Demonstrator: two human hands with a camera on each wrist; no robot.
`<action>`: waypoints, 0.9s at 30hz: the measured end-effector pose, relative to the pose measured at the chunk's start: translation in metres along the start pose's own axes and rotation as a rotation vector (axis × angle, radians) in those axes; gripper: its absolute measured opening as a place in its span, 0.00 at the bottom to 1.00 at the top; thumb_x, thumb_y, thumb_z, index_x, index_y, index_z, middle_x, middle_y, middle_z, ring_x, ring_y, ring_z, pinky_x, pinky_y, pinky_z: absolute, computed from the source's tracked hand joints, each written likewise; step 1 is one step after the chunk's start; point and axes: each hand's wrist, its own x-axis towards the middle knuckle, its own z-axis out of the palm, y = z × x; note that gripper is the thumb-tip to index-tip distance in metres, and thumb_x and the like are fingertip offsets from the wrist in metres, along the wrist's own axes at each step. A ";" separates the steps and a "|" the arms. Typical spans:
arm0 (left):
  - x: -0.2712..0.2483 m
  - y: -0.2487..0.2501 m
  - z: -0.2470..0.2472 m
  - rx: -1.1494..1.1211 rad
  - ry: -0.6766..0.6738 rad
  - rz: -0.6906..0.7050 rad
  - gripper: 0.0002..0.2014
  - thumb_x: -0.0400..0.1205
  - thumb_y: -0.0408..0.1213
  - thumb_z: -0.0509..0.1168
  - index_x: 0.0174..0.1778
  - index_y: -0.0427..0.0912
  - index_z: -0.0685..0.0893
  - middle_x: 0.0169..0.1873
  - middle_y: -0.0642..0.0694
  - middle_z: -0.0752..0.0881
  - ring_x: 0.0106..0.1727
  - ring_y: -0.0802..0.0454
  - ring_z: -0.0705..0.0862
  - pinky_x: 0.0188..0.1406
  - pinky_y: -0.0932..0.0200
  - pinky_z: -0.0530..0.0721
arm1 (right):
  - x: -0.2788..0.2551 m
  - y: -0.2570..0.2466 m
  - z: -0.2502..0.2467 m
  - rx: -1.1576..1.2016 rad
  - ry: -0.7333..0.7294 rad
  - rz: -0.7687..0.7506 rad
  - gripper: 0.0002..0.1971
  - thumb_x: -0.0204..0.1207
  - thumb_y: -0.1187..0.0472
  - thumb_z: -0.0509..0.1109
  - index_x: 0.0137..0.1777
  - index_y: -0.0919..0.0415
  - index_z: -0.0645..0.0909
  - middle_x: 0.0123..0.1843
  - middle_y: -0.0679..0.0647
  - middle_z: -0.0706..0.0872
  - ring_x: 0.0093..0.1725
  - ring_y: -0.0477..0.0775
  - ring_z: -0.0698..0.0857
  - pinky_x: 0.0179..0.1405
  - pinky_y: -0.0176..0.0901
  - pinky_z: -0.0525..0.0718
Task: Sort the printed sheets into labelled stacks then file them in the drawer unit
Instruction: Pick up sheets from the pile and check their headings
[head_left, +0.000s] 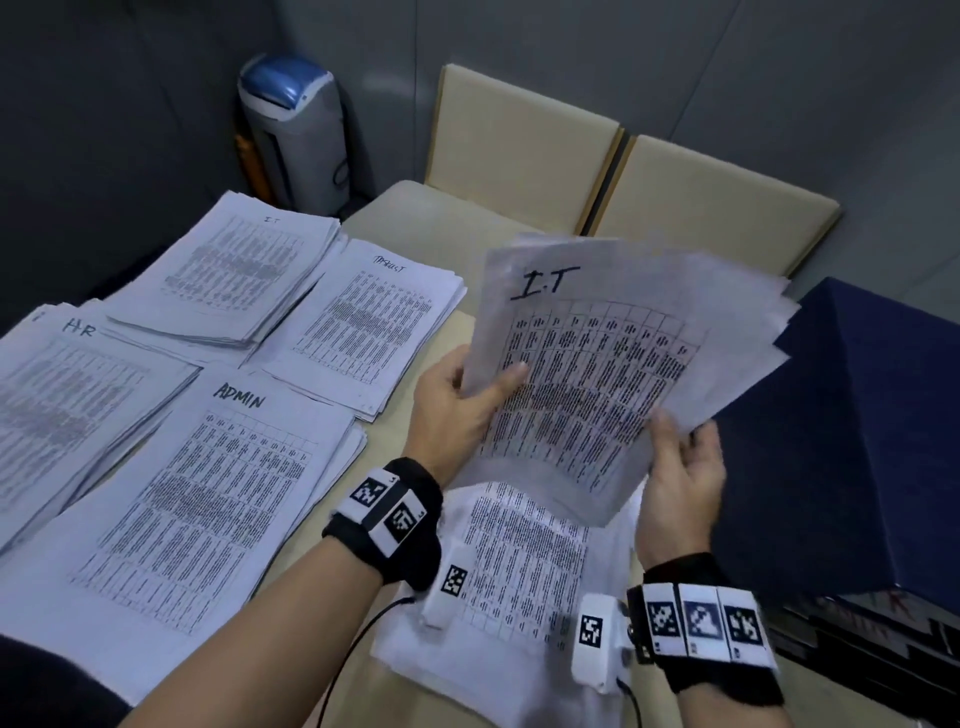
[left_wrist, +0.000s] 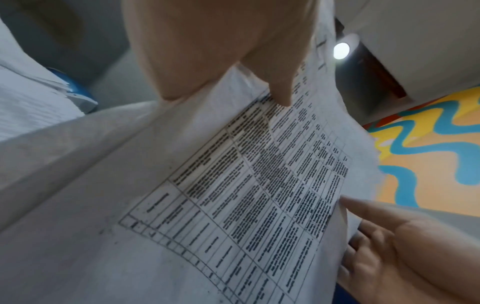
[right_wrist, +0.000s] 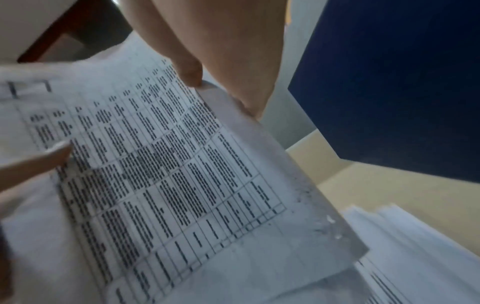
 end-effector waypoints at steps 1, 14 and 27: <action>-0.001 -0.010 -0.005 0.030 0.001 -0.052 0.24 0.74 0.54 0.76 0.57 0.43 0.81 0.52 0.44 0.88 0.51 0.51 0.89 0.46 0.57 0.90 | -0.006 0.008 0.002 -0.006 -0.009 0.025 0.05 0.86 0.59 0.69 0.49 0.48 0.80 0.47 0.44 0.87 0.47 0.42 0.84 0.54 0.40 0.83; -0.015 -0.045 -0.157 0.295 0.178 -0.232 0.08 0.88 0.38 0.62 0.48 0.40 0.82 0.39 0.45 0.84 0.41 0.48 0.82 0.47 0.41 0.86 | -0.058 0.062 0.109 -0.197 -0.254 0.195 0.05 0.89 0.57 0.63 0.56 0.55 0.80 0.49 0.49 0.84 0.50 0.51 0.82 0.54 0.43 0.79; -0.042 -0.037 -0.540 0.860 0.435 -0.653 0.11 0.85 0.43 0.65 0.43 0.39 0.85 0.37 0.41 0.86 0.38 0.43 0.85 0.38 0.56 0.81 | -0.134 0.125 0.168 -0.759 -0.577 0.449 0.01 0.79 0.71 0.75 0.48 0.70 0.86 0.46 0.63 0.86 0.51 0.60 0.81 0.53 0.45 0.72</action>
